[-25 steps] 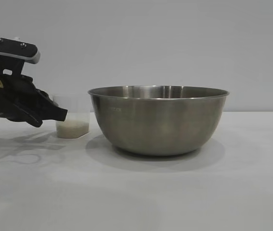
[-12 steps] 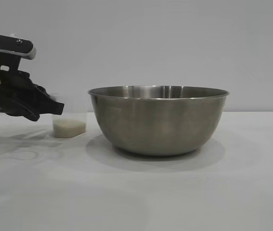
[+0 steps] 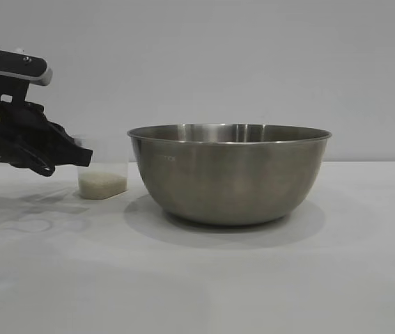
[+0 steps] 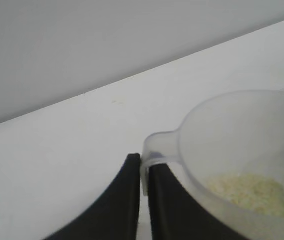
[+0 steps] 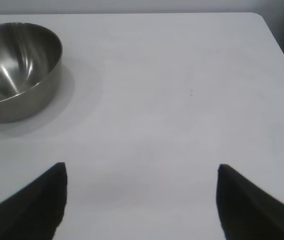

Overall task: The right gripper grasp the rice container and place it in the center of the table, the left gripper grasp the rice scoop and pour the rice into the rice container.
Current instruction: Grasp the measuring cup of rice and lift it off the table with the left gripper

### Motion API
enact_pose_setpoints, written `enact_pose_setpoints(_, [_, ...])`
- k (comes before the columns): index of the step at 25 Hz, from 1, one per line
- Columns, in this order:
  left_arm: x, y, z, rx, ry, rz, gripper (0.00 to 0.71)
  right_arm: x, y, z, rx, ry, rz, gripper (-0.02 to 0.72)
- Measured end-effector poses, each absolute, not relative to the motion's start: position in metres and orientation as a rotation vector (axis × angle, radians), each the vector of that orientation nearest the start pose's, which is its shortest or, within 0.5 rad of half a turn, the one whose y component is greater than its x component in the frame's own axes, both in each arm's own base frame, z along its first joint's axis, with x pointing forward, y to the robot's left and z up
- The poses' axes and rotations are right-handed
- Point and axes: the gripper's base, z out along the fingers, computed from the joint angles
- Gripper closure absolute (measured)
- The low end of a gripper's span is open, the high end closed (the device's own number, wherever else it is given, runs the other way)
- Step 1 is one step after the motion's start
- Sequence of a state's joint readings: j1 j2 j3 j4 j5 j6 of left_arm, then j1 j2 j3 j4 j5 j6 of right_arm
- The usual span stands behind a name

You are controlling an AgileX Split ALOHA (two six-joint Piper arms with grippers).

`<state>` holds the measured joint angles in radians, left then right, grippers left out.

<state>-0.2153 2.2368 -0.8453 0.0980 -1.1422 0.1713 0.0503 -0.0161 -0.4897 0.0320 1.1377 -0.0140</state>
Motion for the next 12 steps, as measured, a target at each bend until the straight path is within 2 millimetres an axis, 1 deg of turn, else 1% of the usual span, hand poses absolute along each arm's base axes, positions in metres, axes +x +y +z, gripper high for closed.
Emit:
enact_pose_setpoints(3, [0.371, -0.090, 0.072, 0.434, 1.679, -0.080, 0.710, -0.010, 0.002, 0.268, -0.071, 2.114, 0.060, 0.179])
enact_pose_setpoints(6, [0.372, -0.090, 0.081, 0.431, 1.654, -0.080, 0.710, -0.010, 0.002, 0.268, -0.071, 2.114, 0.060, 0.179])
enact_pose_setpoints(10, [0.373, -0.093, 0.101, 0.473, 1.592, -0.081, 0.710, -0.010, 0.002, 0.268, -0.071, 2.114, 0.060, 0.179])
enact_pose_setpoints(12, [0.373, -0.095, 0.116, 0.485, 1.550, -0.080, 0.710, -0.010, 0.002, 0.268, -0.071, 2.114, 0.060, 0.179])
